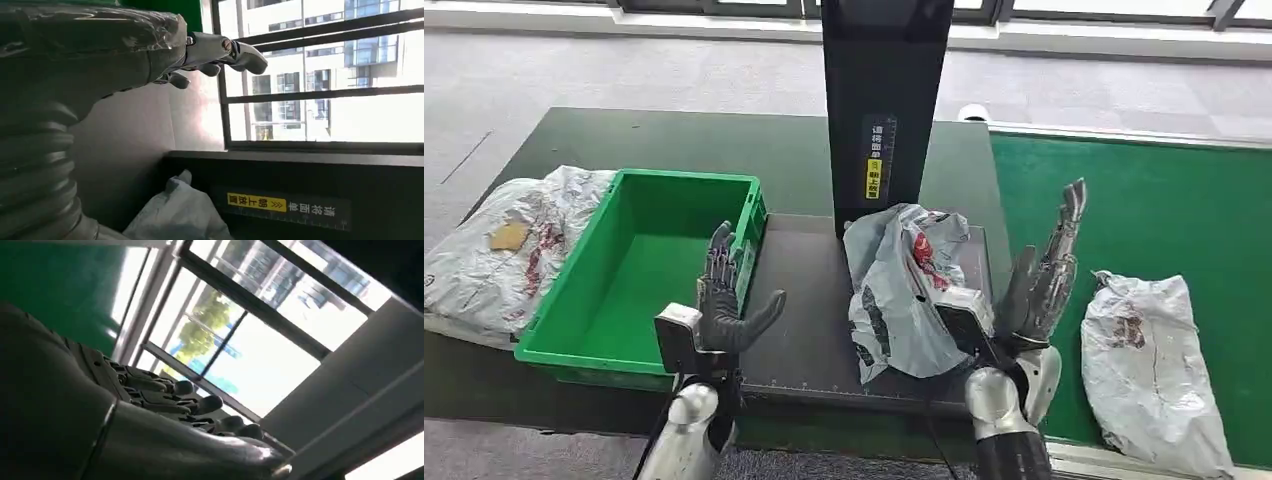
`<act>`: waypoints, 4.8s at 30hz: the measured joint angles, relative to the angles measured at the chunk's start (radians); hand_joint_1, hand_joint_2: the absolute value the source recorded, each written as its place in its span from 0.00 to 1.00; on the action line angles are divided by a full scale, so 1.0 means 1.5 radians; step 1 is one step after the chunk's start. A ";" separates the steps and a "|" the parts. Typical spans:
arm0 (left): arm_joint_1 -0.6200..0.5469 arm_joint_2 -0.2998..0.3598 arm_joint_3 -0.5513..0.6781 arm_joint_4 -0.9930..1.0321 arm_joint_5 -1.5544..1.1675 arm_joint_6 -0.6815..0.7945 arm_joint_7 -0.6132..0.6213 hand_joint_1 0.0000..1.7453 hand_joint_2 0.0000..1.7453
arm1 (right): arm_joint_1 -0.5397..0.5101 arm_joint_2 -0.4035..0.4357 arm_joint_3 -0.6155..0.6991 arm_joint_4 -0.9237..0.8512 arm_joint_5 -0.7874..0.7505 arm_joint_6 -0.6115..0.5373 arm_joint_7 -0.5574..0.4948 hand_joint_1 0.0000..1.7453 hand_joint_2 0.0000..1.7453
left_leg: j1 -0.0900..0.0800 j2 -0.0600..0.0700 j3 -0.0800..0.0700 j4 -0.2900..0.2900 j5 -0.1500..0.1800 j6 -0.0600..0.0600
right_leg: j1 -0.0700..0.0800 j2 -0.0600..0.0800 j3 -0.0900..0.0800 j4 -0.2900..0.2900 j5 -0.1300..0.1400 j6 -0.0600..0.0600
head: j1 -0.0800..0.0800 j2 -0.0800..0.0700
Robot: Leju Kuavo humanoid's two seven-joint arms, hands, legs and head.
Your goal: Moved the parcel from conveyor to table for the left to box.
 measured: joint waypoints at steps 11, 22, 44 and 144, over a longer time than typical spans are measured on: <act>-0.135 -0.022 -0.216 0.063 -0.183 0.128 0.088 0.00 1.00 | 0.050 -0.004 -0.099 -0.220 -0.105 -0.003 -0.047 0.00 1.00 | -0.001 0.001 0.001 0.000 -0.001 0.002 | -0.001 0.001 0.001 0.000 0.001 0.002 | 0.000 0.000; -0.238 -0.040 -0.325 0.208 -0.186 0.205 0.227 0.00 1.00 | 0.053 -0.004 -0.114 -0.232 -0.109 -0.003 -0.047 0.00 1.00 | -0.001 0.001 0.001 0.000 0.000 0.001 | -0.001 0.001 0.001 0.000 0.001 0.002 | 0.001 0.000; -0.330 -0.040 -0.500 0.475 -0.320 0.273 0.558 0.00 1.00 | 0.057 -0.005 -0.125 -0.245 -0.122 -0.003 -0.047 0.00 1.00 | -0.001 0.001 0.001 0.000 0.000 0.001 | -0.001 0.001 0.001 0.000 0.001 0.002 | 0.000 0.000; -0.334 0.074 0.211 0.360 -0.951 0.381 0.677 0.00 1.00 | 0.104 -0.006 -0.159 -0.286 -0.124 -0.003 -0.047 0.00 1.00 | 0.000 0.001 0.000 0.000 0.000 0.000 | 0.000 0.002 0.000 0.000 0.001 0.000 | 0.000 0.000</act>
